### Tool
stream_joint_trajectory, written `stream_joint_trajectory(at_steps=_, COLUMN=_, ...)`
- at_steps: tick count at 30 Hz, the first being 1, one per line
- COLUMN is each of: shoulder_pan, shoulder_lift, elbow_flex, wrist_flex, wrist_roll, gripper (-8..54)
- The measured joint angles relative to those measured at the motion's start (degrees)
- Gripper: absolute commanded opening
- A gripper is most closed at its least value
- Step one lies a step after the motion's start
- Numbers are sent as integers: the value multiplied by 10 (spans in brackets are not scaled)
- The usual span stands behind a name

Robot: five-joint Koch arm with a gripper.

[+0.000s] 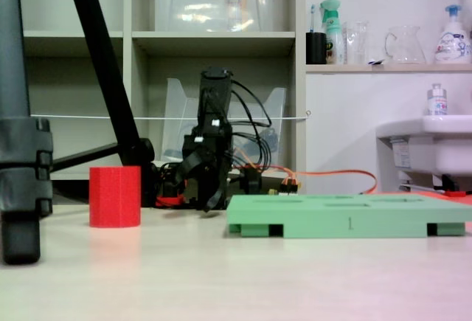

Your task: Put the octagonal pillar block into the corresponding hole

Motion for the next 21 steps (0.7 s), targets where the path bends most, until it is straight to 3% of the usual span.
stream_joint_trajectory(at_steps=4, shoulder_pan=62, shoulder_lift=0, elbow_flex=-74, wrist_flex=18, wrist_roll=140, gripper=263)
stream_joint_trajectory(at_steps=7, shoulder_pan=134, shoulder_lift=0, elbow_flex=-294, wrist_flex=230, wrist_roll=248, gripper=232)
stream_joint_trajectory(at_steps=13, shoulder_pan=144, shoulder_lift=-10, elbow_flex=-548, wrist_flex=537, wrist_roll=307, gripper=214)
stream_joint_trajectory(at_steps=17, shoulder_pan=150, shoulder_lift=-105, elbow_flex=-777, wrist_flex=693, wrist_roll=325, gripper=159)
stream_joint_trajectory(at_steps=21, shoulder_pan=184, shoulder_lift=-234, elbow_flex=-944, wrist_flex=822, wrist_roll=323, gripper=153)
